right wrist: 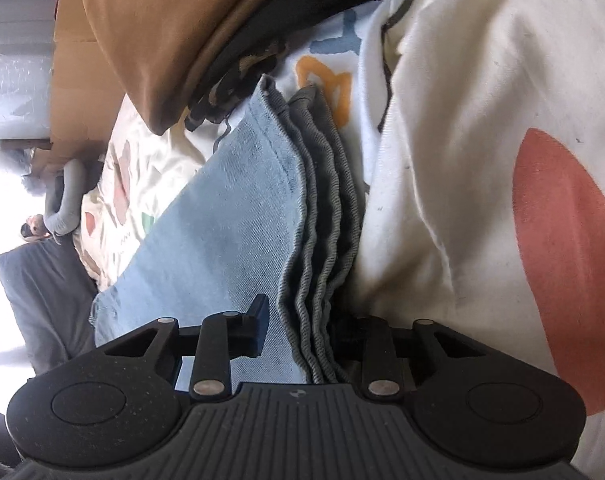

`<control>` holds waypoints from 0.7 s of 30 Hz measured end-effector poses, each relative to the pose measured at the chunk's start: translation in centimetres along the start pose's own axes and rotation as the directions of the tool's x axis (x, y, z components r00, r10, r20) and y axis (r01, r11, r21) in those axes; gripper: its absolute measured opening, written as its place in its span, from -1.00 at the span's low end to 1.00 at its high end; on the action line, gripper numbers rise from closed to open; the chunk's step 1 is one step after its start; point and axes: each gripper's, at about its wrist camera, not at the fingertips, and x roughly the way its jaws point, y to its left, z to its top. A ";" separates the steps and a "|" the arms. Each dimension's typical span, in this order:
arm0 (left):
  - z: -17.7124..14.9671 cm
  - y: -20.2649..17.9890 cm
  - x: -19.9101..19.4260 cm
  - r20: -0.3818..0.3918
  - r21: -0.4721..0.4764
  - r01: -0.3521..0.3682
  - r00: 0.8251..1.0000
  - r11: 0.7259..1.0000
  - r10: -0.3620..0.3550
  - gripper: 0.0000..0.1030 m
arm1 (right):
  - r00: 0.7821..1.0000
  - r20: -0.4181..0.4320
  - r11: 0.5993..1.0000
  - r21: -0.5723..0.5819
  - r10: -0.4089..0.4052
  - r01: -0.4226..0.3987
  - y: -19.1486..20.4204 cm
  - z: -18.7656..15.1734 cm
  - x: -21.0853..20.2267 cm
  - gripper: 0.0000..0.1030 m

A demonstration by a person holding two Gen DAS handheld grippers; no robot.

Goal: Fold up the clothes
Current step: 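Raise the held jeans legs with the right tool, stretching them up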

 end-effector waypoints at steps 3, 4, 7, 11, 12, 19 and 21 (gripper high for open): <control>-0.1 0.0 0.1 -0.002 -0.003 0.000 1.000 1.000 0.000 0.29 | 0.998 0.063 1.000 -0.023 -0.018 0.019 0.1 -0.1 -0.9 -0.36; -0.2 0.1 0.1 -0.001 -0.007 0.000 1.000 1.000 0.000 0.29 | 0.996 0.084 0.999 -0.027 -0.024 0.026 0.1 -0.2 -1.1 -0.35; -0.4 0.3 0.3 0.002 -0.031 0.007 1.000 0.999 -0.007 0.29 | 0.996 0.086 1.000 -0.011 -0.017 0.018 -0.1 -0.5 -0.8 -0.35; -0.6 0.1 0.7 -0.009 -0.034 0.014 1.000 0.999 -0.014 0.29 | 0.999 0.044 1.000 -0.024 0.004 -0.003 0.1 -0.5 -0.2 -0.32; -0.6 0.0 0.7 -0.008 -0.025 0.014 1.000 1.000 -0.014 0.29 | 1.000 0.026 0.999 -0.042 0.000 0.001 0.3 -0.4 0.0 -0.32; -0.3 -0.6 0.6 0.008 -0.011 0.022 1.000 1.000 -0.022 0.29 | 0.994 -0.048 0.975 -0.205 -0.096 0.084 3.5 0.1 0.0 -0.82; -0.3 -0.6 0.6 0.011 -0.012 0.022 1.000 1.000 -0.022 0.29 | 0.995 -0.039 0.971 -0.225 -0.094 0.083 4.5 0.2 -0.7 -0.82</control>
